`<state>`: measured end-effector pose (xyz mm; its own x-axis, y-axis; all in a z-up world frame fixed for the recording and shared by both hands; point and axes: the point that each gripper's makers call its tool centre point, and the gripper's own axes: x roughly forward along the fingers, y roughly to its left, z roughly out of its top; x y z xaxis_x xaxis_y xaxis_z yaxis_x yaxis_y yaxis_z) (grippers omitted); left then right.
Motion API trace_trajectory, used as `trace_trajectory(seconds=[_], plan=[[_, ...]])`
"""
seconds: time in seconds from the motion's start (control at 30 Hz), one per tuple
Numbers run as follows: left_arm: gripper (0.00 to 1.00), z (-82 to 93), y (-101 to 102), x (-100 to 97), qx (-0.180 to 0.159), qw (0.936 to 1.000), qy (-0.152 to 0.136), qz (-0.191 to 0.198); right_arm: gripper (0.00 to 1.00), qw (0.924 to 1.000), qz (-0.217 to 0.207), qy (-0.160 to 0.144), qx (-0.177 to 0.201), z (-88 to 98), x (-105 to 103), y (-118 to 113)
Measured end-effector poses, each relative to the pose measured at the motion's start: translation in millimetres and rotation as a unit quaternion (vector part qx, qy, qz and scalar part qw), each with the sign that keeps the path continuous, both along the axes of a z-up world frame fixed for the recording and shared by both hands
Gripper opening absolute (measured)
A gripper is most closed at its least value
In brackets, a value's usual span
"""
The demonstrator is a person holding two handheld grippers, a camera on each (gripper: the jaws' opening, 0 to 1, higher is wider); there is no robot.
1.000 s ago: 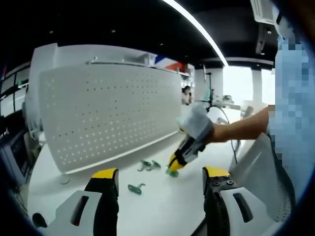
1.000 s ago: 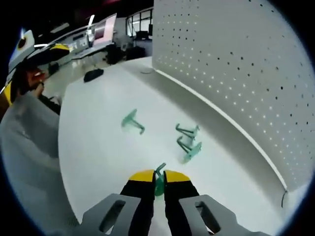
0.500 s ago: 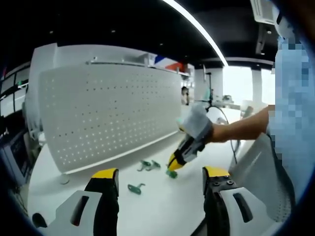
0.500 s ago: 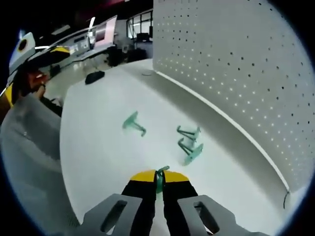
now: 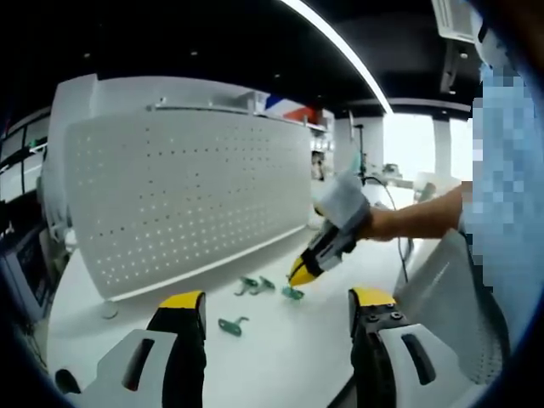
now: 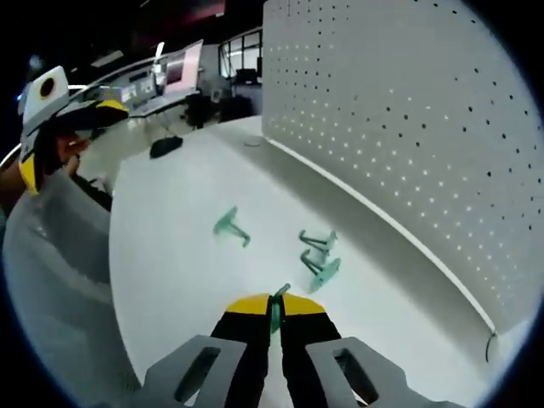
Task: Insert the hook assembly into the mounting plate slot until the hook locks in place.
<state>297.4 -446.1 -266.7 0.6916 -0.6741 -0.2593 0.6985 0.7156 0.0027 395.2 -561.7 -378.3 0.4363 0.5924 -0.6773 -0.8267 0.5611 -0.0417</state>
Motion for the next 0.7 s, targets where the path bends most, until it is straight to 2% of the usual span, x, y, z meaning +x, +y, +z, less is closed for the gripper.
trace_trajectory(seconds=[0.23,0.33,0.7], plan=[[0.68,4.8,-5,4.5,-0.010,0.9999,0.001,-0.004,0.01,0.9992,0.000,-0.032,0.022,30.4,3,1],[0.67,11.9,-12,7.7,-0.021,0.9997,-0.002,-0.010,0.01,0.9985,-0.001,-0.047,0.027,43.0,4,1],[0.64,27.1,-40,19.4,-0.029,0.9988,-0.009,-0.040,0.01,0.9923,0.000,-0.108,0.060,97.0,1,3]])
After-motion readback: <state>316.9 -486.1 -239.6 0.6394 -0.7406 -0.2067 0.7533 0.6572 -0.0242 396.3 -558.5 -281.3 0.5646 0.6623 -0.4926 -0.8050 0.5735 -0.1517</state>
